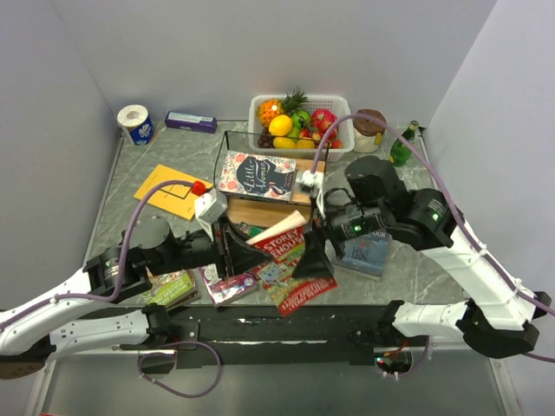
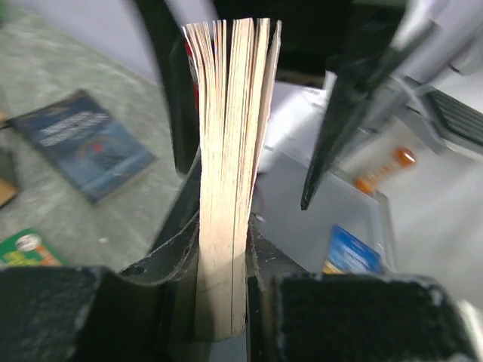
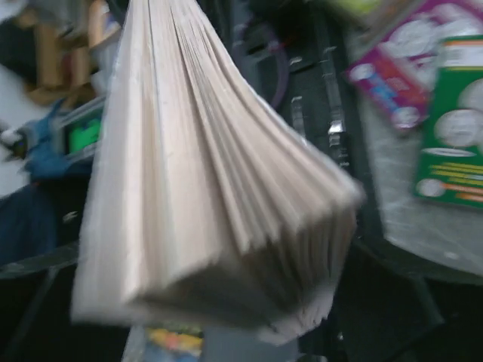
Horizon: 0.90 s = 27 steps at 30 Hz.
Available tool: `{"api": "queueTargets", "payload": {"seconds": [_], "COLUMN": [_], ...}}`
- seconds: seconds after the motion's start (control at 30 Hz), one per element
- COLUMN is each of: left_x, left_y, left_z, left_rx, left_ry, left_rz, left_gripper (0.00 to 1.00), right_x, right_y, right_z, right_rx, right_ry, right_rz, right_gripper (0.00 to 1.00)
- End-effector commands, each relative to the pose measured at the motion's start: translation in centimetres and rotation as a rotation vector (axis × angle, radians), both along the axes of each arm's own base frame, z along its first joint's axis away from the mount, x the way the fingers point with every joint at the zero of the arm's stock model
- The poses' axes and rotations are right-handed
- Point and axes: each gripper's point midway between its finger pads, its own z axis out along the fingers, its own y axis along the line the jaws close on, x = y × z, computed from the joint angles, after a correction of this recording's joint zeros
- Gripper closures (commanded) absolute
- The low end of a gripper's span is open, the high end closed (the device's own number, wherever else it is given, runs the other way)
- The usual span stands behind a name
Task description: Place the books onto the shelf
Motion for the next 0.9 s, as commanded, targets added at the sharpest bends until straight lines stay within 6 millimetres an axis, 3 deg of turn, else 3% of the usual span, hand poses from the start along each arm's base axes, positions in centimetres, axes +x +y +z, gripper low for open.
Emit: {"api": "queueTargets", "payload": {"seconds": [0.0, 0.07, 0.1, 0.13, 0.17, 0.2, 0.3, 0.33, 0.37, 0.47, 0.57, 0.7, 0.8, 0.87], "left_x": [3.7, 7.0, 7.7, 8.7, 9.4, 10.4, 12.3, 12.6, 13.0, 14.1, 15.9, 20.2, 22.7, 23.3], "left_y": [3.6, 5.8, 6.7, 7.6, 8.4, 9.4, 11.2, 11.5, 12.0, 12.6, 11.8, 8.4, 7.2, 6.3], "left_z": [3.9, 4.0, 4.1, 3.9, 3.9, 4.1, 4.2, 4.6, 5.3, 6.4, 7.4, 6.2, 5.3, 5.6], "left_rx": [-0.198, -0.236, -0.263, -0.277, -0.297, -0.329, -0.397, -0.425, -0.473, -0.559, -0.565, -0.509, -0.506, -0.502], "left_ry": [-0.007, 0.039, 0.075, 0.099, 0.122, 0.151, 0.231, 0.250, 0.259, 0.287, 0.292, 0.342, 0.367, 0.352], "left_rz": [0.265, 0.481, 0.541, 0.613, 0.671, 0.750, 0.900, 0.925, 0.951, 1.009, 1.040, 0.949, 0.877, 0.796], "left_gripper": [0.99, 0.99, 0.99, 0.99, 0.99, 0.99, 0.99, 0.99, 0.99, 0.99, 0.99, 0.99, 0.99, 0.99], "right_x": [8.0, 9.9, 11.1, 11.1, 11.8, 11.7, 12.0, 12.1, 12.3, 12.5, 12.7, 13.4, 13.7, 13.8], "right_y": [-1.4, -2.8, -4.1, -4.3, -4.6, -5.2, -5.8, -5.8, -5.7, -5.9, -6.0, -5.9, -5.7, -5.7], "right_z": [5.8, 7.1, 8.0, 8.3, 7.3, 8.8, 8.3, 9.0, 8.2, 8.1, 7.6, 6.6, 6.1, 5.9], "right_rx": [0.169, 0.245, 0.311, 0.349, 0.351, 0.429, 0.471, 0.509, 0.502, 0.546, 0.556, 0.541, 0.539, 0.538], "right_ry": [-0.303, -0.314, -0.349, -0.341, -0.349, -0.373, -0.383, -0.392, -0.391, -0.404, -0.408, -0.398, -0.396, -0.400], "right_rz": [-0.513, -0.705, -0.817, -0.837, -0.881, -0.903, -0.941, -0.950, -0.953, -0.970, -0.983, -1.012, -1.019, -1.023], "right_gripper": [0.01, 0.01, 0.01, 0.01, 0.01, 0.01, 0.01, 0.01, 0.01, 0.01, 0.01, 0.01, 0.01, 0.01]}}
